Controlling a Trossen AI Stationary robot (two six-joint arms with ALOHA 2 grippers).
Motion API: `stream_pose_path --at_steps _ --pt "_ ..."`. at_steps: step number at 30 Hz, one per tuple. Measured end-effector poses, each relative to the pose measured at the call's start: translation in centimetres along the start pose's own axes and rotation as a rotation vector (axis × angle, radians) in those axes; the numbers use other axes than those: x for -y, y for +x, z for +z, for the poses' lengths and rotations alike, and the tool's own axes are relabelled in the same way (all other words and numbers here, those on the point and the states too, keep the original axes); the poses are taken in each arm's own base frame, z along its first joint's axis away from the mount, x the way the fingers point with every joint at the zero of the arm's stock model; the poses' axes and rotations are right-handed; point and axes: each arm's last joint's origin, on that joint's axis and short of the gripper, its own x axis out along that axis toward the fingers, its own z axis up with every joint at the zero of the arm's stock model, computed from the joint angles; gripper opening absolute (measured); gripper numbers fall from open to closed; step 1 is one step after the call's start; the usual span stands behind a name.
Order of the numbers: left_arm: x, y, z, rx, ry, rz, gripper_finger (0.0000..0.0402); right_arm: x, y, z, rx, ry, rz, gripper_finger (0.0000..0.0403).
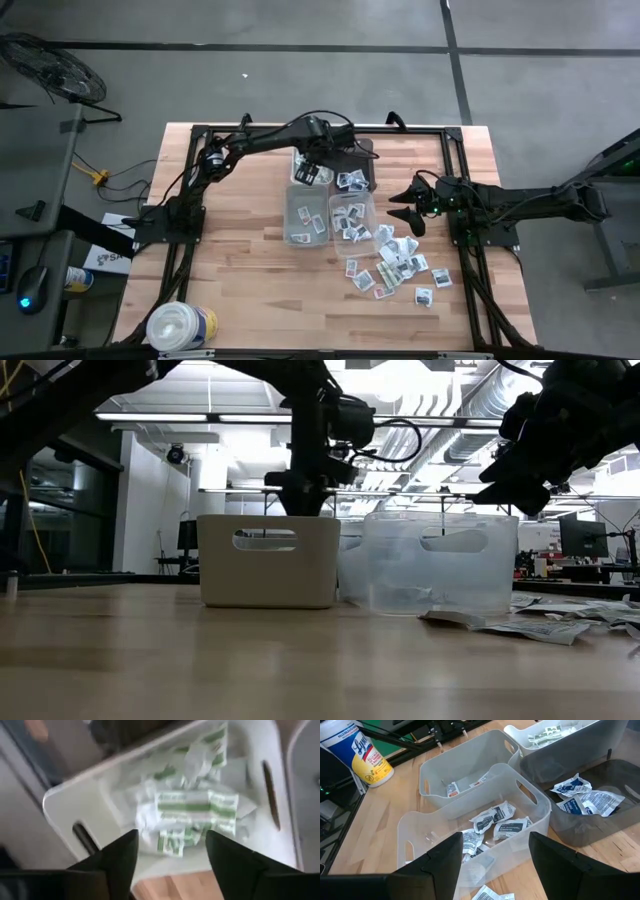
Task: Pick & Place First Aid Supplies
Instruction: Put the orange ointment pack into the gray bin
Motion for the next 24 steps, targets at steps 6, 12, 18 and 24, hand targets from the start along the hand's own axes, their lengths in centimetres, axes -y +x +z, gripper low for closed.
stream_pose_path --at_steps 6,12,18,24 --pt "3.4 -4.1 1.8 0.081 -0.064 0.031 0.0247 0.0 0.0 0.0 0.001 0.000 0.000 0.0222" --pt "8.2 -7.0 5.1 0.229 -0.106 0.030 0.0248 0.0 0.0 0.0 0.000 0.000 0.000 0.0222" --pt "13.8 -9.2 8.8 0.417 -0.078 -0.024 0.0248 0.0 0.0 0.0 0.000 0.000 0.000 0.0222" --pt "18.7 -9.5 11.5 0.492 0.085 -0.034 0.0248 0.0 0.0 0.0 0.000 0.000 0.000 0.0222"
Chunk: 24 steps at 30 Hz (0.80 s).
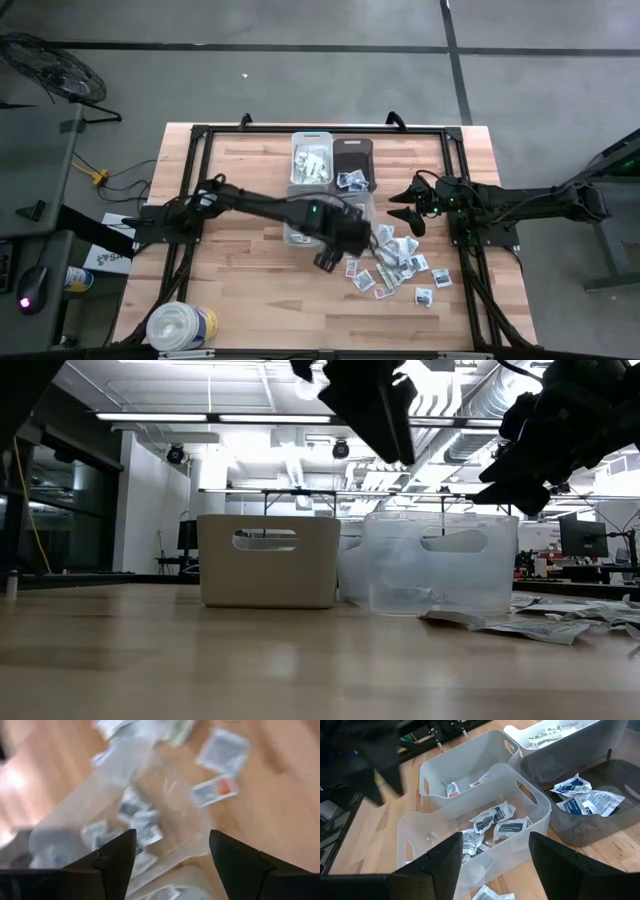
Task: Pick & Place First Aid Supplies
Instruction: Put the orange ointment pack into the gray bin
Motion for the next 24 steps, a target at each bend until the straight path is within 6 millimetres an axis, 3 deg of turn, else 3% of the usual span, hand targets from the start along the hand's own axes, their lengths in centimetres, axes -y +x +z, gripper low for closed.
stream_pose_path --at_steps 4,10,20,24 --pt "2.8 0.3 1.4 0.040 0.142 -0.001 0.0248 0.0 0.0 0.0 0.000 0.000 0.000 0.0222" --pt "5.7 1.1 2.3 0.036 0.209 -0.004 0.0248 0.0 0.0 0.0 0.000 0.000 0.000 0.0222" --pt "10.1 5.7 3.3 0.019 0.247 0.011 0.0248 0.0 0.0 0.0 -0.002 0.000 -0.001 0.0222" --pt "10.6 6.9 3.3 -0.010 0.252 0.087 0.0248 0.0 0.0 0.0 0.002 -0.001 0.001 0.0222"
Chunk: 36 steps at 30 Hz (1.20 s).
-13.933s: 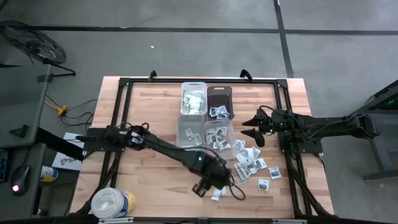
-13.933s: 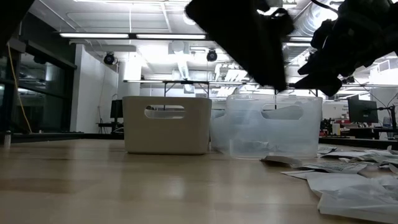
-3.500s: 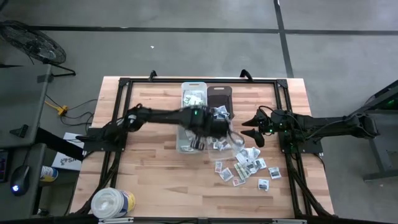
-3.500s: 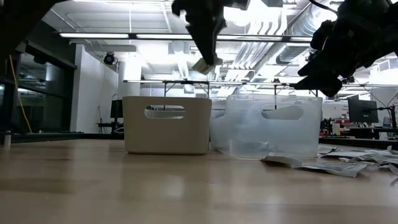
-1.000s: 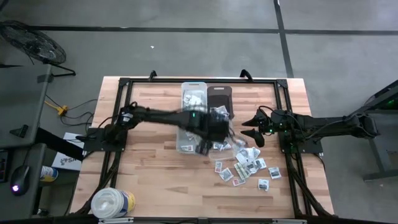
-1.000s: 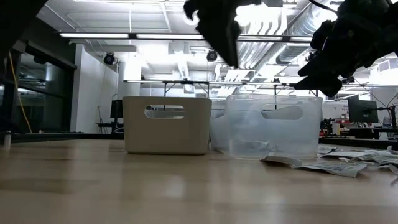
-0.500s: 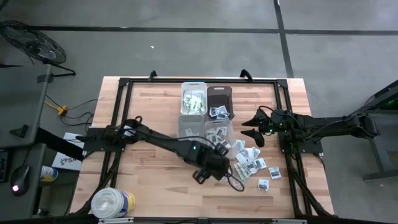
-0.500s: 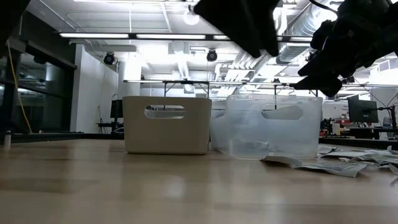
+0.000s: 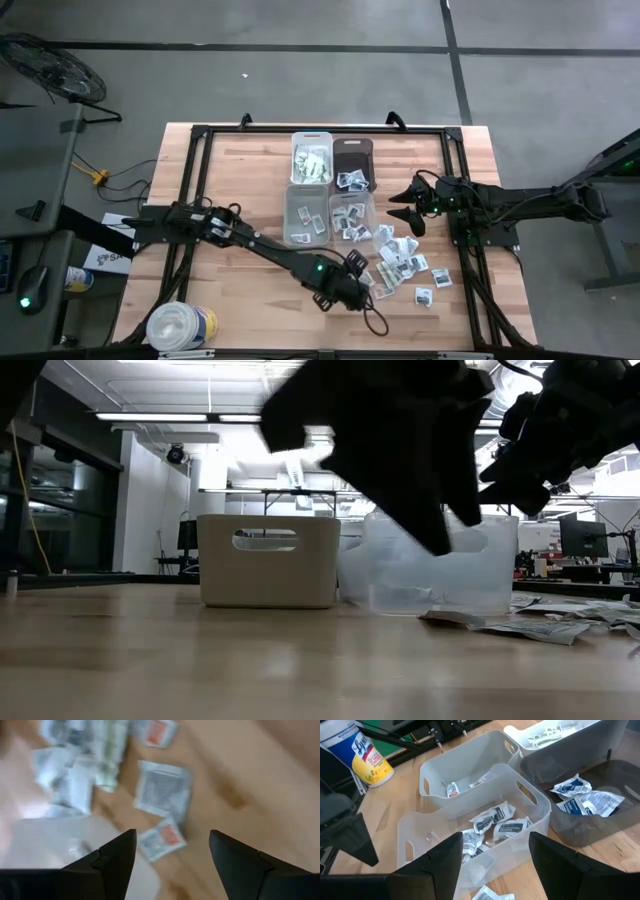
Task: Pick & Place First Aid Supplies
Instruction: Put the orange ointment pack into the gray bin
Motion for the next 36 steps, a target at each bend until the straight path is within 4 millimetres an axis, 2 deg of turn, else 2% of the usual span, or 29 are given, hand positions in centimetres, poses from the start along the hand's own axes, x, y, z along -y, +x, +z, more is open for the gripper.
stream_pose_path --at_steps 6,10,14,18,25,30,36 --pt "-0.4 0.1 -0.2 -0.057 -0.032 0.131 0.0248 0.0 0.0 0.0 0.001 0.000 0.000 0.0222" --pt "-0.2 0.1 -0.1 -0.044 -0.052 0.104 0.0248 0.0 0.0 0.0 0.002 0.000 0.001 0.0222" --pt "0.9 -0.1 0.4 -0.017 -0.086 0.075 0.0248 0.0 0.0 0.0 0.001 0.000 0.001 0.0222" --pt "2.3 1.3 -0.1 -0.028 -0.121 0.072 0.0248 0.0 0.0 0.0 0.001 0.000 0.001 0.0222" --pt "3.1 2.8 -0.6 -0.009 -0.153 0.096 0.0248 0.0 0.0 0.0 0.001 0.000 0.001 0.0222" --pt "2.9 3.1 -0.8 -0.009 -0.160 0.100 0.0248 0.0 0.0 0.0 0.001 0.000 0.000 0.0222" --pt "1.7 3.5 -1.4 -0.024 -0.182 0.109 0.0248 0.0 0.0 0.0 0.001 0.000 0.001 0.0222"
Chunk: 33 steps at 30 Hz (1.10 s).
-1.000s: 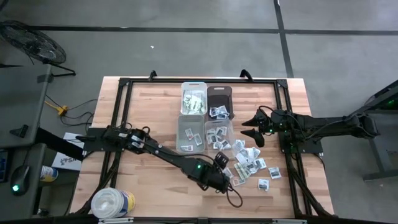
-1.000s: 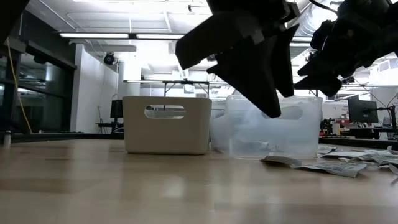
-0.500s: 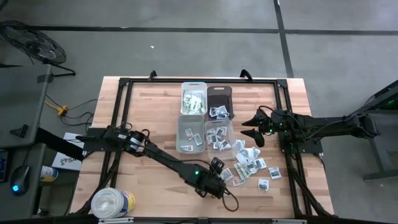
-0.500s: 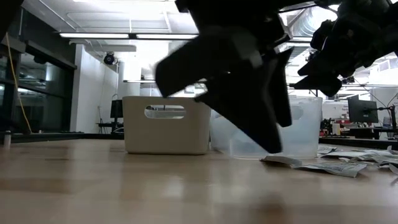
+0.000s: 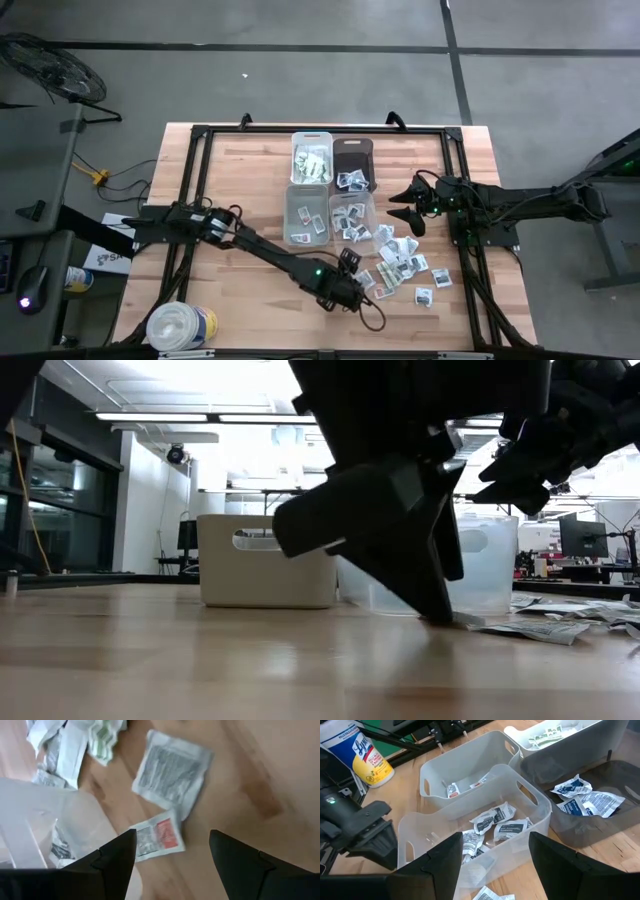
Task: Pick & Place First Aid Supplies
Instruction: Put the orange ointment pack into the gray bin
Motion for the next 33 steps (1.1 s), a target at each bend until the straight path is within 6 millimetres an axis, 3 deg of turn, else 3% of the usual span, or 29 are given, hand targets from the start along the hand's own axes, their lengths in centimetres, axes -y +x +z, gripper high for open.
stream_pose_path --at_steps 6,20,33 --pt "-0.8 0.4 -0.3 -0.009 -0.016 0.004 0.0248 0.0 0.0 0.0 0.000 0.000 -0.001 0.0222" --pt "-0.2 1.9 -0.5 -0.019 -0.007 -0.032 0.0242 0.0 0.0 0.0 0.001 0.000 0.000 0.0222" --pt "-0.2 2.1 -0.8 -0.033 -0.008 -0.061 0.0112 0.0 0.0 0.0 0.001 0.000 0.000 0.0222"
